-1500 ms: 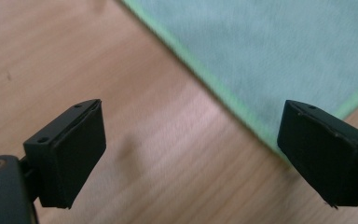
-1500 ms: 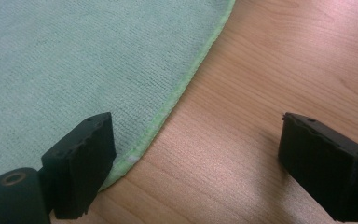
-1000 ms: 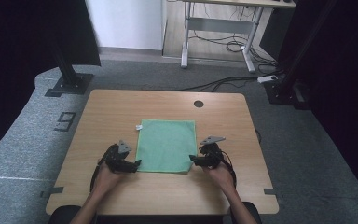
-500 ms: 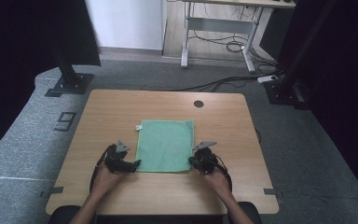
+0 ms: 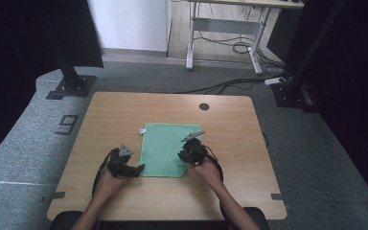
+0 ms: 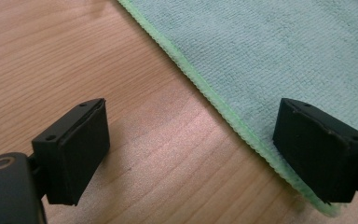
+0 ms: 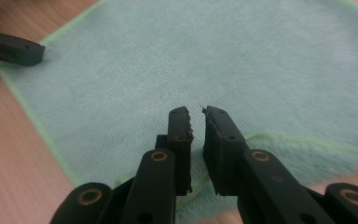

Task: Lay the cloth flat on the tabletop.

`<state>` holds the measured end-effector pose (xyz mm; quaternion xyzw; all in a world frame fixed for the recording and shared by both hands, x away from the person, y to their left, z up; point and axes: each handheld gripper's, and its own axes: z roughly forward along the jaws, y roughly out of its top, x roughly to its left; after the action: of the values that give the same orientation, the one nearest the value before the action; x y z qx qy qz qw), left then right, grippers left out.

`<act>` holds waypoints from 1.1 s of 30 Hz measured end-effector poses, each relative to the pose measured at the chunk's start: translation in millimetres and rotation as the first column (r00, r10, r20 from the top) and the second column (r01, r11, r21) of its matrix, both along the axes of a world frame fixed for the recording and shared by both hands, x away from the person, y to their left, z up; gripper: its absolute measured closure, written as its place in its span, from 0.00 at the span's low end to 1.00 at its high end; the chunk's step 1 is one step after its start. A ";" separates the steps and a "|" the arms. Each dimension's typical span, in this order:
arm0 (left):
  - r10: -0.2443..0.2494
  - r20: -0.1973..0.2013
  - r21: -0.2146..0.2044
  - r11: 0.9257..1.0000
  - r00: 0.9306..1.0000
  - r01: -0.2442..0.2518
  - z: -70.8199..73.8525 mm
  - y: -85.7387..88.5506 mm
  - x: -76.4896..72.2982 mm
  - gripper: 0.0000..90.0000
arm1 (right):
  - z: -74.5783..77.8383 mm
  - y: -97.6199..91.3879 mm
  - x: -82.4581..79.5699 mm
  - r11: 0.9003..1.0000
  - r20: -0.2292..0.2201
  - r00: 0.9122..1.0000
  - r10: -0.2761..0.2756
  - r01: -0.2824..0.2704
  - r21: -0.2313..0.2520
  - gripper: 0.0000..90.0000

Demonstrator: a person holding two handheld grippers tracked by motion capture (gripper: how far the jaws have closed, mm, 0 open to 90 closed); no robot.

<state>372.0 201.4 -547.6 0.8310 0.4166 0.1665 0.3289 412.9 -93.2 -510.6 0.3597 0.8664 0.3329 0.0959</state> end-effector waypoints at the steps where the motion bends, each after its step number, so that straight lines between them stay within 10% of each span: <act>1: -0.001 0.000 0.000 1.000 1.000 0.001 0.0 0.1 0.1 0.12 | -4.1 3.2 2.3 1.000 -0.004 1.000 0.005 -0.005 -0.008 0.87; 10: 0.000 -0.005 -0.005 1.000 1.000 0.000 -0.1 0.5 0.6 0.12 | -8.1 6.3 12.0 0.999 0.007 1.000 0.006 -0.006 0.038 0.61; 20: 0.000 -0.008 -0.006 1.000 1.000 0.000 -0.1 0.7 0.3 0.12 | 18.0 -27.7 -13.5 0.999 0.043 0.999 0.014 -0.016 0.034 0.66; 33: 0.005 -0.007 -0.007 1.000 1.000 -0.005 -0.2 0.4 -0.2 0.12 | -14.5 -72.9 -57.2 1.000 0.002 1.000 -0.006 0.006 -0.005 0.76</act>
<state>371.8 201.7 -547.8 0.8293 0.4205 0.1629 0.3299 355.7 -166.1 -525.1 0.3616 0.8661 0.3307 0.0984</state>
